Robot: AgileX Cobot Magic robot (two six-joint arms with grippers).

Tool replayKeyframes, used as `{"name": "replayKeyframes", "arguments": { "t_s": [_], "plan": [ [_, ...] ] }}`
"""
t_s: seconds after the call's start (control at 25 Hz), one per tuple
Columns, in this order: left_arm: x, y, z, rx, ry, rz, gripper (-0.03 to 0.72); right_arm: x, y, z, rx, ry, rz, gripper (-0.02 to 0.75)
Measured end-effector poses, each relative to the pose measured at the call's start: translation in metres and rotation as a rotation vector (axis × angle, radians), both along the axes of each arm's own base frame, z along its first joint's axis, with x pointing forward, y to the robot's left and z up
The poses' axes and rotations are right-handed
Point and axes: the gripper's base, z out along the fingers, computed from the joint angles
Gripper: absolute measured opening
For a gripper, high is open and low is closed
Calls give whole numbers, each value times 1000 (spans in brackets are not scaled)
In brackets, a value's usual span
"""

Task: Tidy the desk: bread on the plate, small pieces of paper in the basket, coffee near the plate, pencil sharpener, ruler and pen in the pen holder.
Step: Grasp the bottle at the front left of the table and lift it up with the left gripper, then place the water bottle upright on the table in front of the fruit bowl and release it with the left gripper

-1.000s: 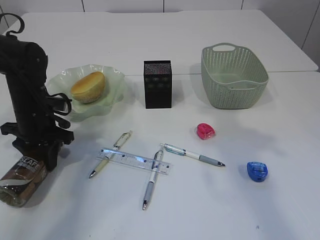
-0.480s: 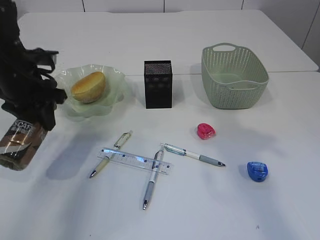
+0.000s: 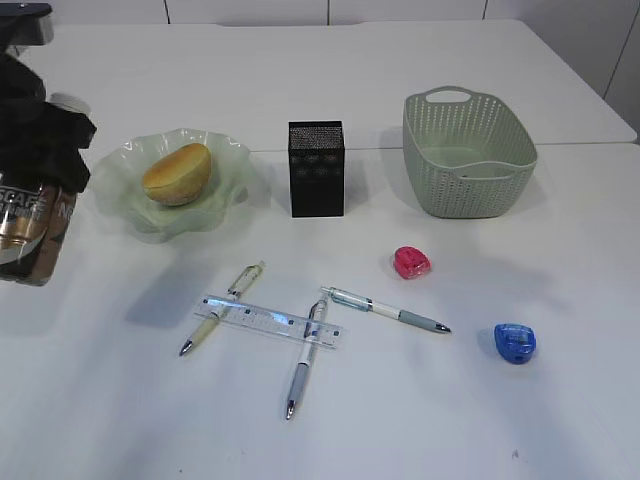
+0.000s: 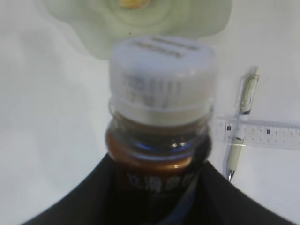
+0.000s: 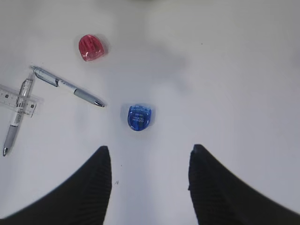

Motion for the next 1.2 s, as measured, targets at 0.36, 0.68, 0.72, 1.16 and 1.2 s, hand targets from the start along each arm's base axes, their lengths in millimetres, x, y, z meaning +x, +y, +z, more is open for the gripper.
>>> {"name": "replayKeyframes", "arguments": {
  "t_s": [0.36, 0.68, 0.72, 1.16, 1.2],
  "plan": [
    [-29, 9, -17, -25, -387, -2, 274, 0, 0, 0, 0, 0, 0, 426],
    [-46, 13, -55, -96, -745, 12, 274, 0, 0, 0, 0, 0, 0, 426],
    [-49, 13, -58, -108, -789, 21, 274, 0, 0, 0, 0, 0, 0, 426],
    [-38, 15, -86, -145, -972, 75, 274, 0, 0, 0, 0, 1, 0, 426],
    [-36, 15, -88, -147, -994, 76, 274, 0, 0, 0, 0, 1, 0, 426]
  ]
}}
